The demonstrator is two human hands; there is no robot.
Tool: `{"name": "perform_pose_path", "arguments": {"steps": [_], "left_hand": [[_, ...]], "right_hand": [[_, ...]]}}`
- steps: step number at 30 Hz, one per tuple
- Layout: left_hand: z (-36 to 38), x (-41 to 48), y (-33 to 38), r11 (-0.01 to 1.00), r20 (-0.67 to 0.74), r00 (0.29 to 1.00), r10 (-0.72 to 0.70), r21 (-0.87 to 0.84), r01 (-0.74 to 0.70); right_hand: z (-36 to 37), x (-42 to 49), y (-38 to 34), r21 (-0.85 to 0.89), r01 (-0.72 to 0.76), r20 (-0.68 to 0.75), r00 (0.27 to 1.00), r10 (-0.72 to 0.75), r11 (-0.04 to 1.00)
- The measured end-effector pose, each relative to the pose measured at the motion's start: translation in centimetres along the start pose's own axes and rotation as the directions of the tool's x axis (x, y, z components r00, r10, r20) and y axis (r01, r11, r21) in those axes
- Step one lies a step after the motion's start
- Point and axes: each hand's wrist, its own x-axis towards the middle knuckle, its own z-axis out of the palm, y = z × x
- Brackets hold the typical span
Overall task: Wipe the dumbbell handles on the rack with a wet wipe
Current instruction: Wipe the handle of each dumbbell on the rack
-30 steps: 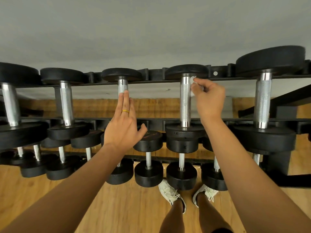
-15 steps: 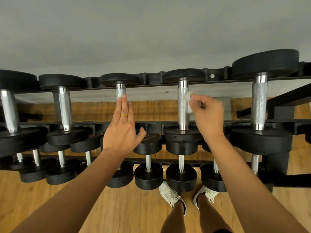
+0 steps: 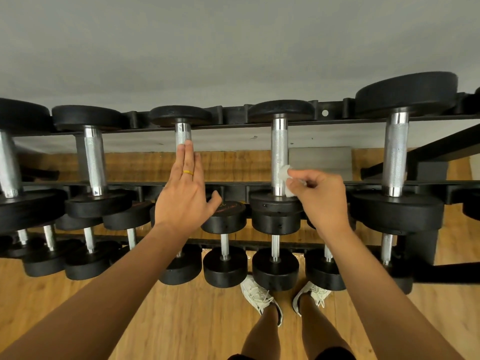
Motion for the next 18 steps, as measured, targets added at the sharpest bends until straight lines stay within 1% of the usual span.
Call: {"name": "perform_pose_path", "arguments": {"steps": [6, 9, 12, 14, 16, 18], "left_hand": [[0.0, 0.0, 0.0, 1.0, 0.015, 1.0, -0.002, -0.011, 0.002], [0.0, -0.1, 0.0, 1.0, 0.011, 1.0, 0.002, -0.028, -0.002], [0.1, 0.0, 0.0, 0.999, 0.004, 1.0, 0.009, -0.032, -0.009], [0.1, 0.1, 0.0, 1.0, 0.003, 1.0, 0.01, -0.026, -0.01], [0.1, 0.1, 0.0, 1.0, 0.004, 1.0, 0.009, -0.02, -0.009], [0.2, 0.1, 0.0, 1.0, 0.002, 1.0, 0.008, -0.014, -0.008]], "right_hand": [[-0.3, 2.5, -1.1, 0.066, -0.018, -0.025, 1.0, 0.02, 0.998], [-0.7, 0.4, -0.5, 0.022, -0.042, 0.055, 0.998, 0.041, 0.999], [-1.0, 0.3, -0.8, 0.007, -0.055, 0.088, 0.995, 0.054, 0.998], [-0.9, 1.6, -1.8, 0.053, -0.033, 0.038, 0.999, 0.031, 0.998], [-0.4, 3.5, -3.1, 0.088, 0.045, -0.072, 0.997, -0.039, 0.995], [0.4, 5.2, -4.4, 0.071, 0.126, -0.183, 0.977, -0.111, 0.99]]}}
